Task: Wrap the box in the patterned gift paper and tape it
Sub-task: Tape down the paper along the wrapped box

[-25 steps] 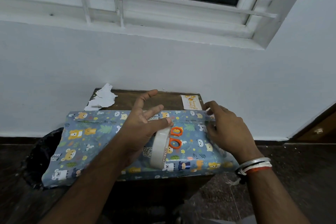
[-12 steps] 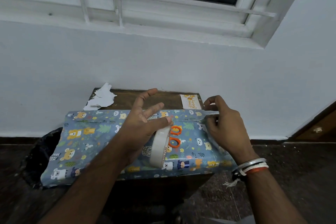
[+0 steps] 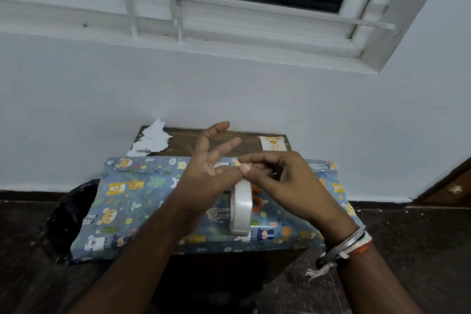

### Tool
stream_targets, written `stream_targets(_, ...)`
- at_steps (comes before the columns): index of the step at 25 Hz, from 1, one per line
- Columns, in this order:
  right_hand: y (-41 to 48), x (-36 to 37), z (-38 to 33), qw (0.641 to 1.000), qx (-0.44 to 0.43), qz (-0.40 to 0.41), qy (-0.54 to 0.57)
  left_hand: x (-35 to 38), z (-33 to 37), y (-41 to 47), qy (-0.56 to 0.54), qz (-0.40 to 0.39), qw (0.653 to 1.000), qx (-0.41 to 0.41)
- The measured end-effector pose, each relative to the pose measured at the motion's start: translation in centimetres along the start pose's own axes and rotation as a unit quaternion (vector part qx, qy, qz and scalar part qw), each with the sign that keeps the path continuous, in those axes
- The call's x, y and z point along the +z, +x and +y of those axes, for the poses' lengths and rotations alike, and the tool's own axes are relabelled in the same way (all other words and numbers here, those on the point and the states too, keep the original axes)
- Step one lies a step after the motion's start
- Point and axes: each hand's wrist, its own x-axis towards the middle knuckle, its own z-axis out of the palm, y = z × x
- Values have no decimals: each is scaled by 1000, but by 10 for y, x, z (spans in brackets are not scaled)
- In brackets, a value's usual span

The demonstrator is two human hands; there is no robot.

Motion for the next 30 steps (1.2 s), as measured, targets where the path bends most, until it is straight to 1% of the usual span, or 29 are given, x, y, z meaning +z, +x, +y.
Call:
stream_targets(5,1,-2,-4,999,0,24,35,3,3,-3,64,-3,997,37)
stream_targets(9,2,2,-7,996,-56,65,-15,5,4,-4,91,1,995,39)
stream_targets(13,3,9,-5,984,-123,124,-28,5,0,-2,62,43,997,33)
stream_targets(14,3,10,-4,982,-128,138,-14,3,0,-2,71,57,995,35)
stream_targets(16,3,9,-4,980,-119,158,25,1,-2,-1,125,82,988,48)
stream_targets(18,4,8,-4,980,-109,161,28,3,-4,-3,196,92,974,69)
stream_targets(19,3,7,-4,980,-112,161,13,5,-5,-3,209,90,972,65)
stream_targets(22,3,8,-2,975,-145,167,-38,11,-1,-5,143,100,985,-3)
stream_targets(24,3,9,-1,970,-162,172,-56,12,4,-5,146,104,984,-19)
stream_targets(26,3,9,1,972,-159,170,-41,10,6,-5,145,103,984,-18)
stream_targets(28,4,8,2,976,-142,166,1,8,6,-6,156,88,984,2)
stream_targets(30,5,8,4,979,-123,161,37,8,4,-6,189,65,979,30)
